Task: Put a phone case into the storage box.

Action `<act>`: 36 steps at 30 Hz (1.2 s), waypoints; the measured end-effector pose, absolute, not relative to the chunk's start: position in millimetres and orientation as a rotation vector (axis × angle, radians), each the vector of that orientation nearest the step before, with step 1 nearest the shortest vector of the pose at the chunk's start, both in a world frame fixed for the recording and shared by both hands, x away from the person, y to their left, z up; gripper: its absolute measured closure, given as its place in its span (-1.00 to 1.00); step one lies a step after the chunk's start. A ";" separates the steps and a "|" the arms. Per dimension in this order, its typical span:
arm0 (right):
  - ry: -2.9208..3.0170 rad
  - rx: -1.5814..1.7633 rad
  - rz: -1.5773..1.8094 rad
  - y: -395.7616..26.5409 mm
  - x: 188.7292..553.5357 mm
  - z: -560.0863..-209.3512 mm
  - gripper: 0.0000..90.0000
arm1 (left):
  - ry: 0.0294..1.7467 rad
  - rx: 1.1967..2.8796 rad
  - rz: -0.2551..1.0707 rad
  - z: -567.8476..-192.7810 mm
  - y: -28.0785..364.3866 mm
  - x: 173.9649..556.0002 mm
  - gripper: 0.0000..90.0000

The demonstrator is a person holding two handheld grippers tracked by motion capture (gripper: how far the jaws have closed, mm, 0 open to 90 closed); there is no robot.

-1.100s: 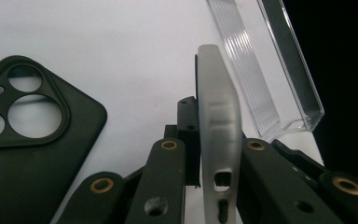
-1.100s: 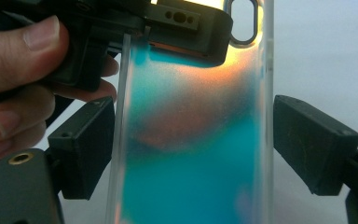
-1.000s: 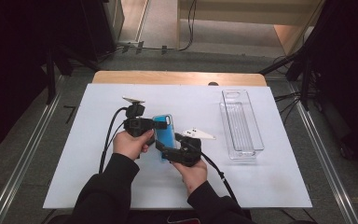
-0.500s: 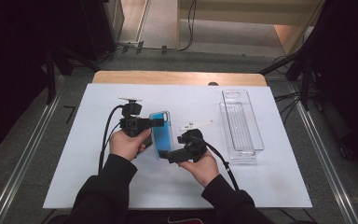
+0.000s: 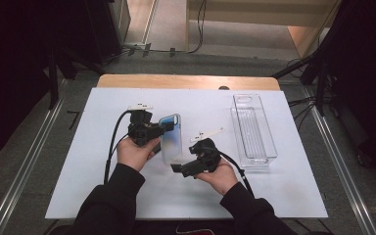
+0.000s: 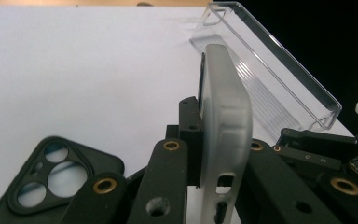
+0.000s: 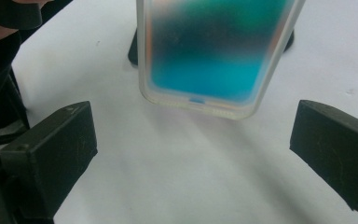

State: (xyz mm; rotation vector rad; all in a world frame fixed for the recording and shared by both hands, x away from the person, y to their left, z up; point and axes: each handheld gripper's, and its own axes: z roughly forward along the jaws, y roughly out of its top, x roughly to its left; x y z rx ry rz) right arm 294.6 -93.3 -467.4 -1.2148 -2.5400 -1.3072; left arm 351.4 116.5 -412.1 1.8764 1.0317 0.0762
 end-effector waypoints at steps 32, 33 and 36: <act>-2.539 -1.445 -1.557 -110.4 295.0 -446.5 -1.00 | 0.935 1.781 0.101 -421.1 90.1 326.7 0.92; -2.535 -1.452 -1.561 -110.5 295.4 -446.2 -1.00 | 0.933 1.781 0.097 -420.8 87.9 325.5 0.92; -2.534 -1.448 -1.571 -108.8 295.4 -446.3 -1.00 | 0.932 1.785 0.083 -421.2 85.7 324.5 0.92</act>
